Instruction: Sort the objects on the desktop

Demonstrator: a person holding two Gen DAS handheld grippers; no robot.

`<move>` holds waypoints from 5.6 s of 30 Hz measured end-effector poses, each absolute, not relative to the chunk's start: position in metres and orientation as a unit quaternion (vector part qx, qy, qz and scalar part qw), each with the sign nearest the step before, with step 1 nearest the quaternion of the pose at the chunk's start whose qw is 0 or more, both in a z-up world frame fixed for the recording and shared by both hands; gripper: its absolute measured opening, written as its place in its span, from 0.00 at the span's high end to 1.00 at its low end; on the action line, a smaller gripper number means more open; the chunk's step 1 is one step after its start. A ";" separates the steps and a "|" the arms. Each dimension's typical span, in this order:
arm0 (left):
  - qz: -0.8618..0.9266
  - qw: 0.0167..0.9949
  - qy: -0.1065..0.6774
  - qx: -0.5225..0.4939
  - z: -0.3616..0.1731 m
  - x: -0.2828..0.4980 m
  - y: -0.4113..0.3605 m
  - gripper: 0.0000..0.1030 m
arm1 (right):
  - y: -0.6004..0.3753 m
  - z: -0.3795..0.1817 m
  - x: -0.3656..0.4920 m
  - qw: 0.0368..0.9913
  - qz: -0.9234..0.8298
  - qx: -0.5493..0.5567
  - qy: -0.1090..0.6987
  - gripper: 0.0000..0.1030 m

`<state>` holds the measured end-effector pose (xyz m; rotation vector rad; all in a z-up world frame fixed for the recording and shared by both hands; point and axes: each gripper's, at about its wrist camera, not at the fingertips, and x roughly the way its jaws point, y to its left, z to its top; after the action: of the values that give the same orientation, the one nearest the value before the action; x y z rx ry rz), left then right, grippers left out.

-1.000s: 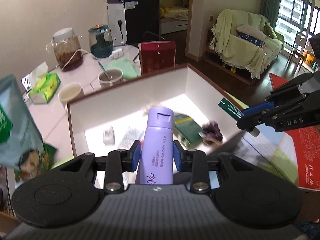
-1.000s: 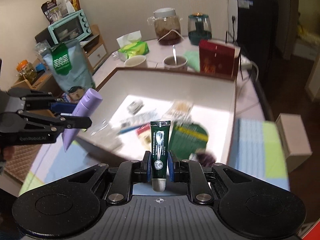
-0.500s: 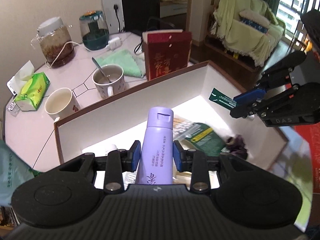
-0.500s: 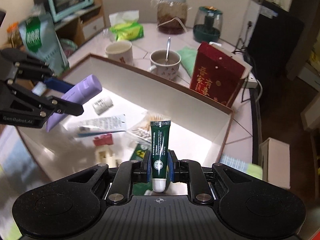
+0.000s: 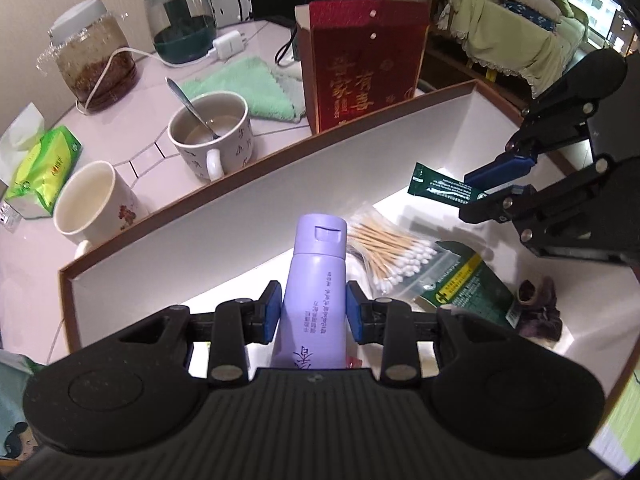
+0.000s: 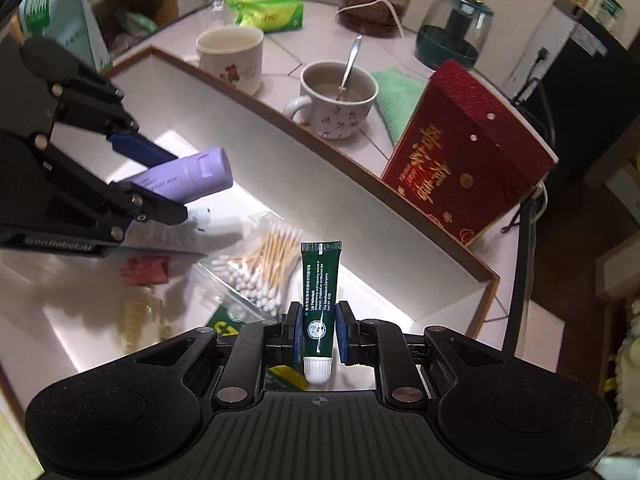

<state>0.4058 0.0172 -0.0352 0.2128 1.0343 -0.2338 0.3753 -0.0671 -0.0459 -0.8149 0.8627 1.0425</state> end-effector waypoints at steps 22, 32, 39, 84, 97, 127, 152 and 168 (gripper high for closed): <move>-0.114 0.850 0.508 0.084 -0.057 0.428 0.018 0.72 | -0.069 -0.064 0.383 0.697 0.487 -0.379 0.365 0.84; -0.105 0.856 0.499 0.088 -0.054 0.429 0.013 0.66 | -0.077 -0.052 0.379 0.708 0.490 -0.352 0.366 0.28; -0.095 0.854 0.505 0.088 -0.050 0.423 0.020 0.66 | -0.077 -0.049 0.374 0.702 0.498 -0.346 0.373 0.28; -0.074 0.854 0.493 0.149 0.007 0.325 0.019 0.35 | -0.119 -0.018 0.322 0.694 0.514 -0.298 0.406 0.21; -0.070 0.860 0.483 0.148 0.027 0.294 0.013 0.35 | -0.133 0.002 0.301 0.707 0.500 -0.287 0.410 0.05; -0.063 0.870 0.463 0.157 0.057 0.232 -0.005 0.35 | -0.168 0.035 0.255 0.728 0.486 -0.285 0.390 0.05; -0.054 0.888 0.430 0.151 0.083 0.176 -0.014 0.22 | -0.194 0.056 0.218 0.743 0.491 -0.263 0.370 0.05; -0.036 0.897 0.416 0.147 0.083 0.154 -0.013 0.22 | -0.206 0.063 0.203 0.753 0.495 -0.234 0.365 0.05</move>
<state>0.1540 -0.0132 0.0833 0.3055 0.8616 -0.0748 0.2030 -0.2057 0.0625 -0.5105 0.7961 1.0808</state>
